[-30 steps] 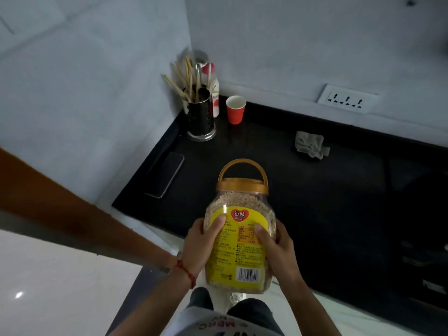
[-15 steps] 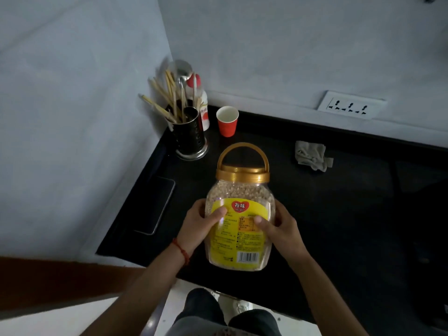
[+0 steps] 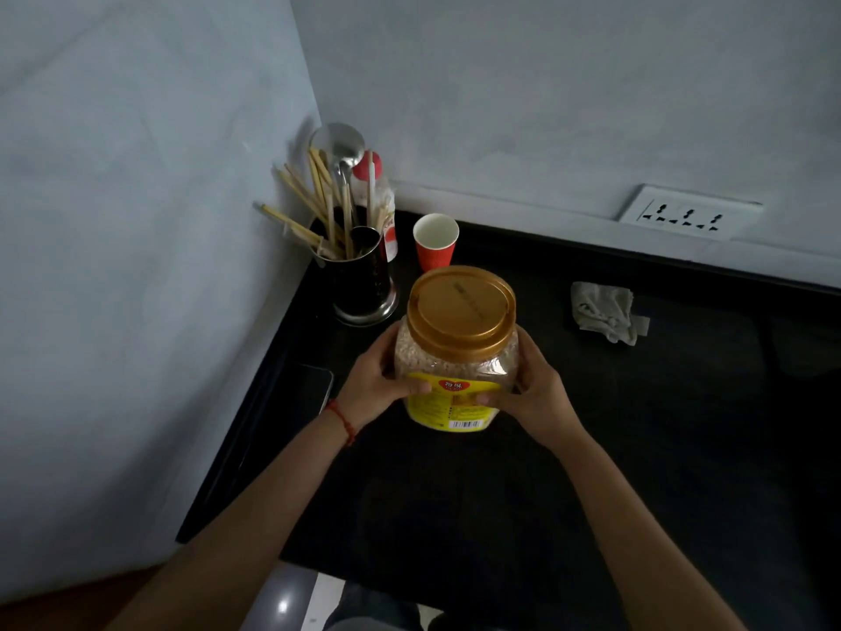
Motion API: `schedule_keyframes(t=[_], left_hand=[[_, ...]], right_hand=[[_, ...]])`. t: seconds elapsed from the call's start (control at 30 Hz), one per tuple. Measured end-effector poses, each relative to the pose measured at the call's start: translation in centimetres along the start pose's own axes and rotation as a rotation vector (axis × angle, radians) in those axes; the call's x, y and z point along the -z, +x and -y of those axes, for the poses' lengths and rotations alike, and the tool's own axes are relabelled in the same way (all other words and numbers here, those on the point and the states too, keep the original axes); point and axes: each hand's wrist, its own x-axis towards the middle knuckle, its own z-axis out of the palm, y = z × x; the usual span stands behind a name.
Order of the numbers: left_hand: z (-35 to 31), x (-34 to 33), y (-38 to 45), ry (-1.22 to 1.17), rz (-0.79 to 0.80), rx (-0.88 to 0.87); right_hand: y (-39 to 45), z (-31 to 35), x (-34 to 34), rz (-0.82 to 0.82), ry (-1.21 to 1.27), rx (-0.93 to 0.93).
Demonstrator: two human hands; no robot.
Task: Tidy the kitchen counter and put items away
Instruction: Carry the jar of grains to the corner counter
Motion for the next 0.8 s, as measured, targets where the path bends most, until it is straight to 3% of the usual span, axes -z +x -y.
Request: schedule_keyframes(t=[0.13, 0.43, 0.8], left_hand=[[0.8, 0.5, 1.4, 0.025, -0.029, -0.031], [0.4, 0.2, 4.8, -0.035, -0.285, 0.020], [-0.7, 0.3, 7.9, -0.166, -0.359, 0.055]], right_hand=[[1.4, -0.4, -0.8, -0.079, -0.101, 0.022], [5.4, 0.6, -1.7, -0.179, -0.160, 0.069], [10.1, 2.2, -1.5, -0.196, -0.241, 0.070]])
